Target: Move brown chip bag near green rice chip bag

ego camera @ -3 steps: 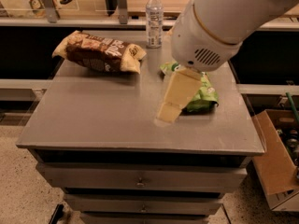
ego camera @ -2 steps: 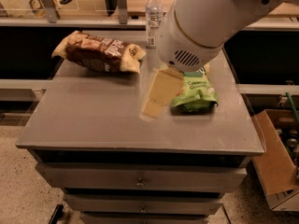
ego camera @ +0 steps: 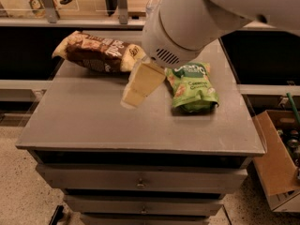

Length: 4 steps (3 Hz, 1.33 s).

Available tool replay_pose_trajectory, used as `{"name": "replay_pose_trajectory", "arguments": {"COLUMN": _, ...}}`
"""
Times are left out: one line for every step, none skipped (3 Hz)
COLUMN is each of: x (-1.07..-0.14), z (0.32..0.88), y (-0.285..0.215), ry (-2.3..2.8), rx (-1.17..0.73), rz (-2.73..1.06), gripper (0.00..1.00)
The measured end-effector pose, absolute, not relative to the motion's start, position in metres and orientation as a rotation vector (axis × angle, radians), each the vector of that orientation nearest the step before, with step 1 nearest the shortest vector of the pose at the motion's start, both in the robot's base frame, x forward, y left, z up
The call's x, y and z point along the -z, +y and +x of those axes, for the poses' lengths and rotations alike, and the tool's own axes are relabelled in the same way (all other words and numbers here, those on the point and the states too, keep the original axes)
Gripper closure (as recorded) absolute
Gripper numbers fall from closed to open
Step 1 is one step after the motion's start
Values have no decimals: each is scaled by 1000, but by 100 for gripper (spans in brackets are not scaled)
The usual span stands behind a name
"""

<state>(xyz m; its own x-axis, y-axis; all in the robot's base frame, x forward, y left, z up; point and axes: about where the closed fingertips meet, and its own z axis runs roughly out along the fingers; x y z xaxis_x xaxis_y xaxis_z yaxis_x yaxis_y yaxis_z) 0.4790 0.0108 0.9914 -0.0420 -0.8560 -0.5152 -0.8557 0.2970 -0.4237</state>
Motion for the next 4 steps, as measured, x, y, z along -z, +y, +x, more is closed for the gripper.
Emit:
{"name": "replay_pose_trajectory", "arguments": {"x": -991, "z": 479, "y": 11, "ry": 1863, "rx": 1, "rz": -1530, "gripper": 0}}
{"name": "replay_pose_trajectory", "arguments": {"x": -993, "z": 476, "y": 15, "ry": 1839, "rx": 5, "rz": -1516, "gripper": 0}}
{"name": "replay_pose_trajectory", "arguments": {"x": -977, "z": 475, "y": 34, "ry": 1813, "rx": -20, "rz": -1489, "gripper": 0}}
{"name": "replay_pose_trajectory", "arguments": {"x": -954, "z": 484, "y": 64, "ry": 1800, "rx": -41, "rz": -1475, "gripper": 0}}
